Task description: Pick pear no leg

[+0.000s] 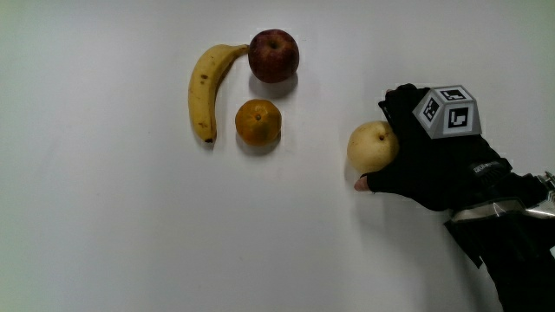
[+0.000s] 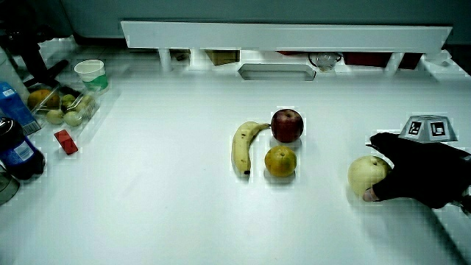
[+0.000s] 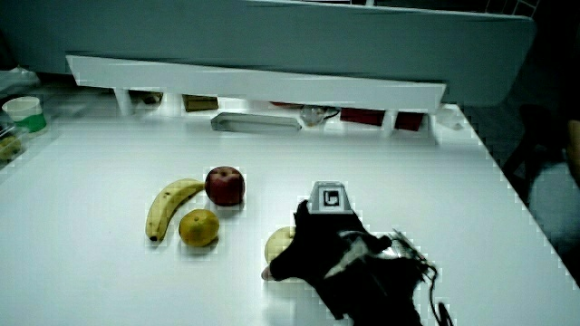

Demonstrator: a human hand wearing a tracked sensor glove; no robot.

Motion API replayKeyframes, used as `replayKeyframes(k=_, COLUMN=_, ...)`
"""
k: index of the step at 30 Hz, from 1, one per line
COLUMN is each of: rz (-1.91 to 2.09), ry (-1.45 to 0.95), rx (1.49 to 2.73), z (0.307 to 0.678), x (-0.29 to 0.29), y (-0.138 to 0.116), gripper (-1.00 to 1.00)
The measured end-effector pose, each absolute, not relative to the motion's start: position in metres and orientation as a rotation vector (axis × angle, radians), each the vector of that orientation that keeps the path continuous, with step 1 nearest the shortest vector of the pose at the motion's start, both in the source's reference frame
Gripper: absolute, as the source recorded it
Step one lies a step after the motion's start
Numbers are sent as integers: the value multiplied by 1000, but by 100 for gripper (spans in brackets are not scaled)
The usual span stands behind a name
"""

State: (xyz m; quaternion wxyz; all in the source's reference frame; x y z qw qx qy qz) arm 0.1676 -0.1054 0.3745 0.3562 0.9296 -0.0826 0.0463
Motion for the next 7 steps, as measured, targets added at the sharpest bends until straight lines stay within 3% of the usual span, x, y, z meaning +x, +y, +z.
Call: replayKeyframes(k=7, rz=161, ry=-234, rx=2434, z=368, x=145, y=-121, gripper=100)
